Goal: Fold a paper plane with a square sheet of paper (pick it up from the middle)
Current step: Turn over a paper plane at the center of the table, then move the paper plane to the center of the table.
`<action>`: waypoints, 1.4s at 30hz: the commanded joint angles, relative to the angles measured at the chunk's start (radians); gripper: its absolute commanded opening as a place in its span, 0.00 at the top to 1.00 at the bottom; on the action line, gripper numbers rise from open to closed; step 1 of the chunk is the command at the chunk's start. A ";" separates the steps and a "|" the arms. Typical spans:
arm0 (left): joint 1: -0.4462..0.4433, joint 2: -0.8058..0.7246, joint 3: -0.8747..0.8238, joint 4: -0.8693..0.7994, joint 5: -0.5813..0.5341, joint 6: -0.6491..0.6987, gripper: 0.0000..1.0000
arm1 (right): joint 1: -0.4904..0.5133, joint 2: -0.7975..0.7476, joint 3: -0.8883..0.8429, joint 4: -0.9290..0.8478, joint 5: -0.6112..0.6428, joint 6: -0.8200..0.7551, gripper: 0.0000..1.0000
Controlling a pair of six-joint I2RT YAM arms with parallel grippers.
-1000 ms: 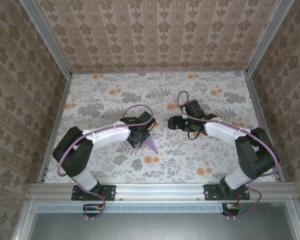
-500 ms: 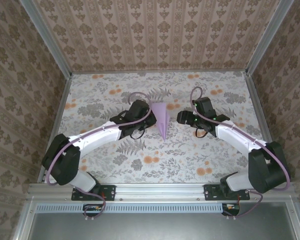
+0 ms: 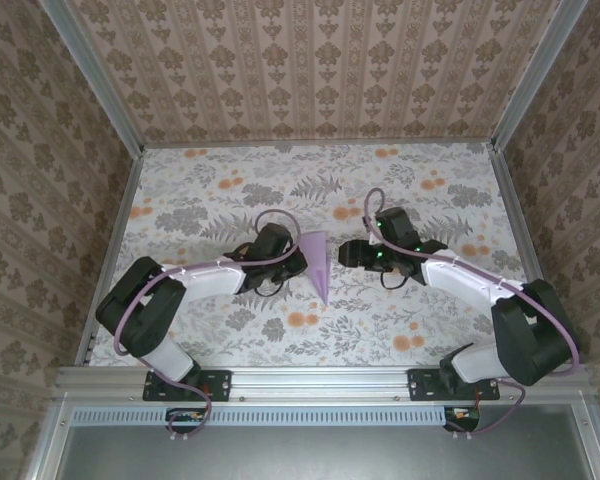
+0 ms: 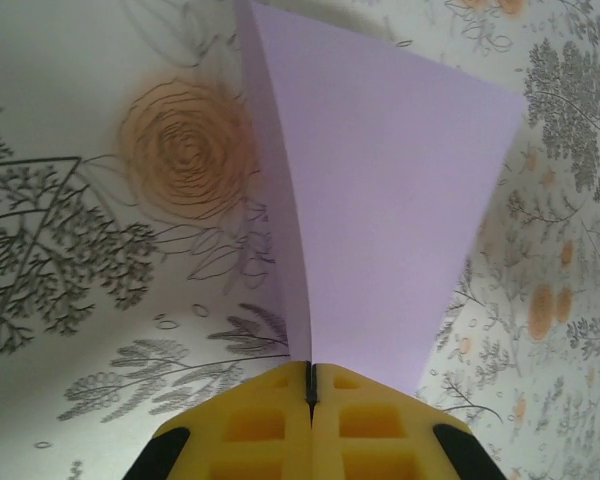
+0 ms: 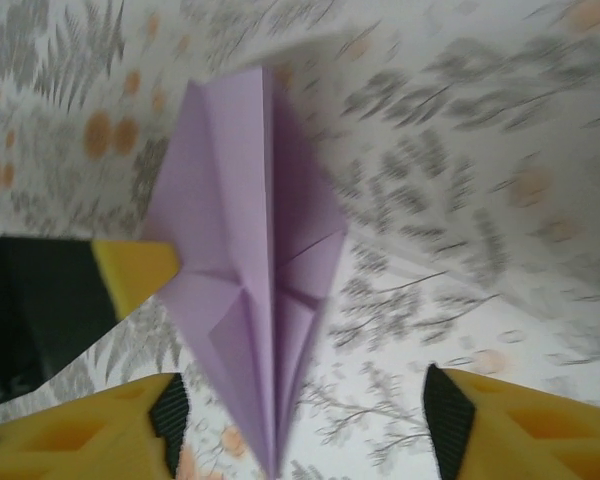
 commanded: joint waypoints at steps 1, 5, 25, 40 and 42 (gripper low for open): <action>0.007 -0.033 -0.077 0.068 -0.031 -0.052 1.00 | 0.093 0.057 0.049 -0.010 -0.011 -0.006 0.41; 0.005 -0.038 -0.093 0.058 -0.029 -0.047 1.00 | 0.181 0.132 0.105 -0.038 0.045 -0.002 0.52; 0.004 -0.044 -0.109 0.069 -0.022 -0.050 1.00 | 0.275 0.226 0.189 -0.111 0.093 -0.078 0.78; 0.005 -0.058 -0.097 0.039 -0.010 -0.038 1.00 | 0.278 0.247 0.220 -0.161 0.170 -0.056 0.62; 0.008 -0.058 -0.097 0.038 -0.011 -0.038 1.00 | 0.277 0.217 0.213 -0.156 0.181 -0.052 0.60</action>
